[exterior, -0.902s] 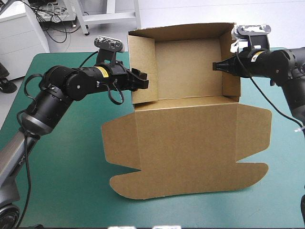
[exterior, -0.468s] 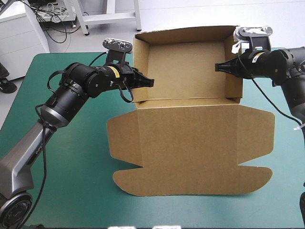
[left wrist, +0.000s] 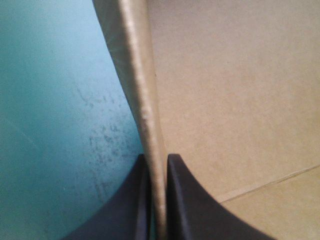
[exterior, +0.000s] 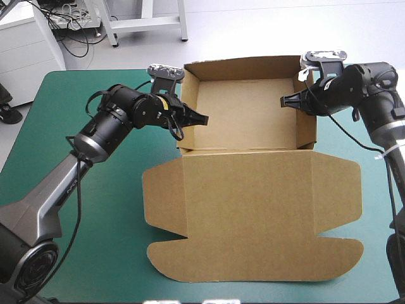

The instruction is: Fold the box

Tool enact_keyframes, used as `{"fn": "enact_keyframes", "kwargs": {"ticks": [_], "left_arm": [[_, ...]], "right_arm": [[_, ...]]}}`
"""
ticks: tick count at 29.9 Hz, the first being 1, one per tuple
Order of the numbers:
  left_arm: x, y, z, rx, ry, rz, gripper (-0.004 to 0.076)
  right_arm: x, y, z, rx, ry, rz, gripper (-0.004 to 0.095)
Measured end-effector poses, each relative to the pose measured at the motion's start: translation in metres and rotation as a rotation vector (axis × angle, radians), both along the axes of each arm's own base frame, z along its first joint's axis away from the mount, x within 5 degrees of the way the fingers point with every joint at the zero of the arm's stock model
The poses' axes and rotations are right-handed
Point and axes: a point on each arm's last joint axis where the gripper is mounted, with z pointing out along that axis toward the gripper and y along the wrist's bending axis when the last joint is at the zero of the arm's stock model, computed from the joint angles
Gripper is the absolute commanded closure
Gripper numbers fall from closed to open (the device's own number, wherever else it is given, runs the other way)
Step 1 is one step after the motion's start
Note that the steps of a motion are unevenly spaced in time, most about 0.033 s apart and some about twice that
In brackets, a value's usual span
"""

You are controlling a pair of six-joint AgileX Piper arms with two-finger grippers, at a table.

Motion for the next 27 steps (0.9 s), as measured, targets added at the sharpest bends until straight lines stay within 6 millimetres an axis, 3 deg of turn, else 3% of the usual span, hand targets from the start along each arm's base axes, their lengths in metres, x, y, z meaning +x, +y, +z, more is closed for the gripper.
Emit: {"fn": "enact_keyframes", "kwargs": {"ticks": [8, 17, 27], "left_arm": [[0.017, -0.005, -0.036, 0.044, 0.143, 0.02, 0.0756], [0.032, -0.001, -0.059, 0.051, 0.225, 0.049, 0.0756], [0.043, 0.003, -0.088, 0.17, 0.294, 0.054, 0.0756]], "right_arm": [[0.017, 0.003, -0.032, -0.022, 0.141, 0.002, 0.0908], [0.03, 0.009, -0.053, -0.009, 0.209, 0.009, 0.0908], [0.048, 0.042, -0.096, -0.078, 0.286, 0.069, 0.091]]}}
